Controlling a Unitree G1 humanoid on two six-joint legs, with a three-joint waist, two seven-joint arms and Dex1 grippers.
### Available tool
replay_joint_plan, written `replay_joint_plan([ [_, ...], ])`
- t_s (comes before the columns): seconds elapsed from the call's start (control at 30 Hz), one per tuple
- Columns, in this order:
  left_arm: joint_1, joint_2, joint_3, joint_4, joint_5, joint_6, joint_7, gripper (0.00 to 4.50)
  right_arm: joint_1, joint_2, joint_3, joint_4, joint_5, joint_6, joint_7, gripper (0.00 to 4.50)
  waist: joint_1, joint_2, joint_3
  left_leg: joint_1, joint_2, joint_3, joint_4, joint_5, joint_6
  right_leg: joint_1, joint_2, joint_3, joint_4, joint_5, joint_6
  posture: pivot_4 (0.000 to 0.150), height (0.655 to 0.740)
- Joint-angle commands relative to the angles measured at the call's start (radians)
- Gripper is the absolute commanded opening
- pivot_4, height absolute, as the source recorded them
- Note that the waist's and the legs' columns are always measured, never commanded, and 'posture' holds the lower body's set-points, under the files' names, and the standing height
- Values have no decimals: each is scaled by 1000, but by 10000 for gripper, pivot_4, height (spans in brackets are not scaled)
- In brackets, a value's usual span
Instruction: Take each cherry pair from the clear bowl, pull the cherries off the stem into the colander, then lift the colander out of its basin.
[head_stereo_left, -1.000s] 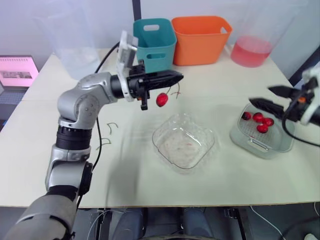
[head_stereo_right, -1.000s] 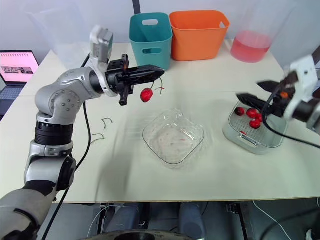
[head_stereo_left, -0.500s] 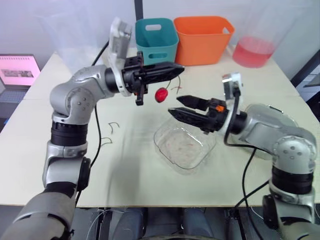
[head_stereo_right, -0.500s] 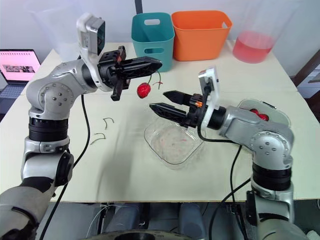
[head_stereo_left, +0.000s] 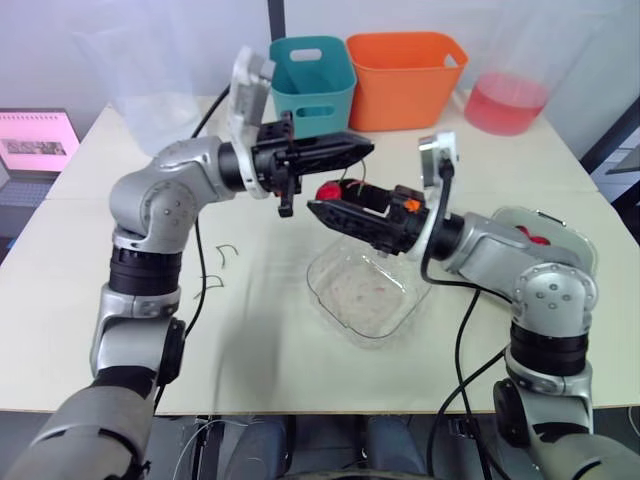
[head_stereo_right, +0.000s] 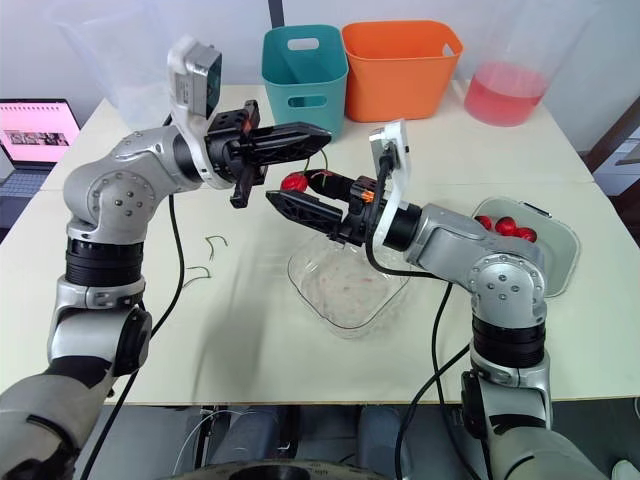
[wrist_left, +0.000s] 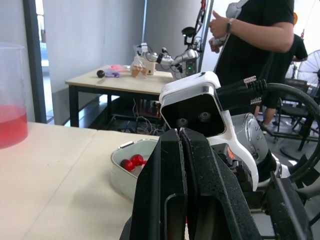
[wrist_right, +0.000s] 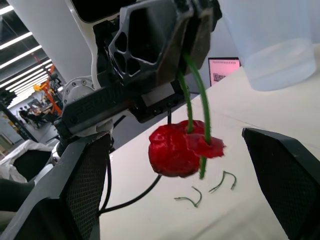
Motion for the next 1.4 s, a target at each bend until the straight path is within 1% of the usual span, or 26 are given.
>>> replay_joint_plan([
  [0.03,-4,-1,3,-40,0,-15,4,0,-26,10,5,-17,16,-15,-3,44585,0,0,0,0,0,0,0,0,0,0,0,0,0,0,0,1500,7400],
  [0.17,-3,-4,5,-44,-1,-11,7,0,-28,16,14,-10,10,-19,-10,44585,0,0,0,0,0,0,0,0,0,0,0,0,0,0,0,1500,7400],
  [0.2,-3,-4,5,-44,-2,-11,8,0,-29,20,14,-7,9,-23,-12,42207,-1,0,0,0,0,0,0,0,0,0,0,0,0,0,0,1500,7400],
  [0.27,-1,-4,5,-46,-2,-9,10,0,-29,25,13,-6,7,-27,-16,36414,-1,0,0,0,0,0,0,0,0,-1,0,0,1,0,0,1500,7400],
  [0.37,1,-3,5,-49,-4,-6,11,0,-27,29,13,-9,11,-31,-20,20648,-1,0,0,0,0,0,0,0,0,-1,0,0,1,0,0,1500,7400],
  [0.43,0,-2,4,-46,-3,-6,9,0,-24,29,13,-14,15,-32,-21,11002,-1,0,0,0,0,0,-1,0,0,-1,0,0,1,0,0,1500,7400],
  [0.7,-20,-1,11,-24,4,-18,4,0,20,6,33,-45,-13,-26,-11,11002,0,0,0,0,0,0,-1,0,0,-1,0,0,1,0,0,1500,7400],
  [0.97,-40,2,22,-4,14,-41,2,0,102,-58,98,-70,-108,-30,56,11002,-1,0,0,0,0,0,-1,-1,2,-1,0,0,0,0,0,1500,7400],
  [1.1,-34,8,20,-7,15,-41,-2,0,117,-65,102,-72,-128,-38,70,11002,-1,0,0,0,0,0,-1,-1,2,-1,1,0,0,0,0,1500,7400],
  [1.2,-26,16,19,-3,27,-46,-5,0,120,-88,60,-78,-127,-47,70,11002,0,0,0,0,0,0,-1,-1,1,-1,1,0,0,0,0,1500,7400],
  [1.27,-21,22,20,2,41,-54,-2,0,119,-131,-5,-86,-120,-56,67,11002,1,0,0,0,0,0,-1,-1,1,-1,1,0,0,0,0,1500,7400],
  [1.33,-9,34,21,4,52,-62,-3,0,125,-207,-91,-92,-114,-60,69,11002,6,0,0,0,0,1,-1,-1,2,-1,0,0,0,0,0,1500,7400],
  [1.4,7,47,21,-1,59,-65,-5,0,161,-306,-171,-91,-140,-61,93,11002,11,0,0,0,0,1,0,-2,4,0,0,0,-1,0,0,1500,7400],
])
